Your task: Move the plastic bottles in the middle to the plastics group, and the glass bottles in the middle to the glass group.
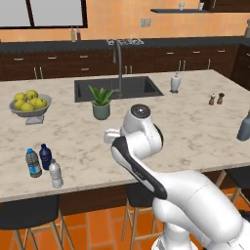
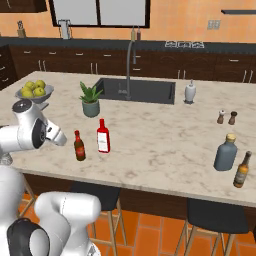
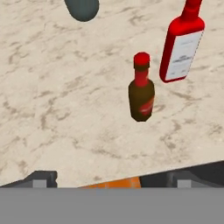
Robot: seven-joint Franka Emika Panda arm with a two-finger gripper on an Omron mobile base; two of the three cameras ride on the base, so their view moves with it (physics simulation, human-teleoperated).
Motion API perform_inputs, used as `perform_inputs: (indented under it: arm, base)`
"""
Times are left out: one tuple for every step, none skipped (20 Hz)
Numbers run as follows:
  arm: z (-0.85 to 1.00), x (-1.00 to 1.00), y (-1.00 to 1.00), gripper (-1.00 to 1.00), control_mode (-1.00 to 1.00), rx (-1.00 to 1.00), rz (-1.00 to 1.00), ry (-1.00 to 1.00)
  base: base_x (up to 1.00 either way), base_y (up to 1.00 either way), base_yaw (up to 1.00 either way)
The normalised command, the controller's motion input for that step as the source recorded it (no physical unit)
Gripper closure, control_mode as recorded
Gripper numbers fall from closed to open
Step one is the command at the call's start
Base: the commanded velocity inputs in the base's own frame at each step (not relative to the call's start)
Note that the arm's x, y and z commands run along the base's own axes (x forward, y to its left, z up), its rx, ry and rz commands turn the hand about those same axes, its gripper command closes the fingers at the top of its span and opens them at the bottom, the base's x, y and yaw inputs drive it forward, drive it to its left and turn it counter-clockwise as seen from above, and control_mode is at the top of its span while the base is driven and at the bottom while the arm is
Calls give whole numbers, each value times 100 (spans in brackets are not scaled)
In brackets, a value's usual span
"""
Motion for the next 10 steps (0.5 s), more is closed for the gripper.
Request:
perform_inputs:
  arm:
    - [0,17,-34,-100,-100,-1,1,-4]
    - [0,16,-34,-100,-100,-2,1,-1]
    - [0,14,-36,-100,-100,-1,1,0]
    - [0,14,-39,-100,-100,-1,2,0]
    - [0,11,-41,-100,-100,-1,1,0]
    - [0,13,-39,-100,-100,-2,1,0]
    - [0,11,-35,-100,-100,-1,0,0]
    - [0,14,-33,-100,-100,-1,0,0]
    - [0,13,-24,-100,-100,-3,0,0]
    - [0,6,-6,-100,-100,-2,0,0]
  base:
    - [0,0,0]
    - [0,0,0]
    - [0,0,0]
    - [0,0,0]
    - [0,0,0]
    - [0,0,0]
    - [0,0,0]
    - [0,0,0]
    - [0,0,0]
    - [0,0,0]
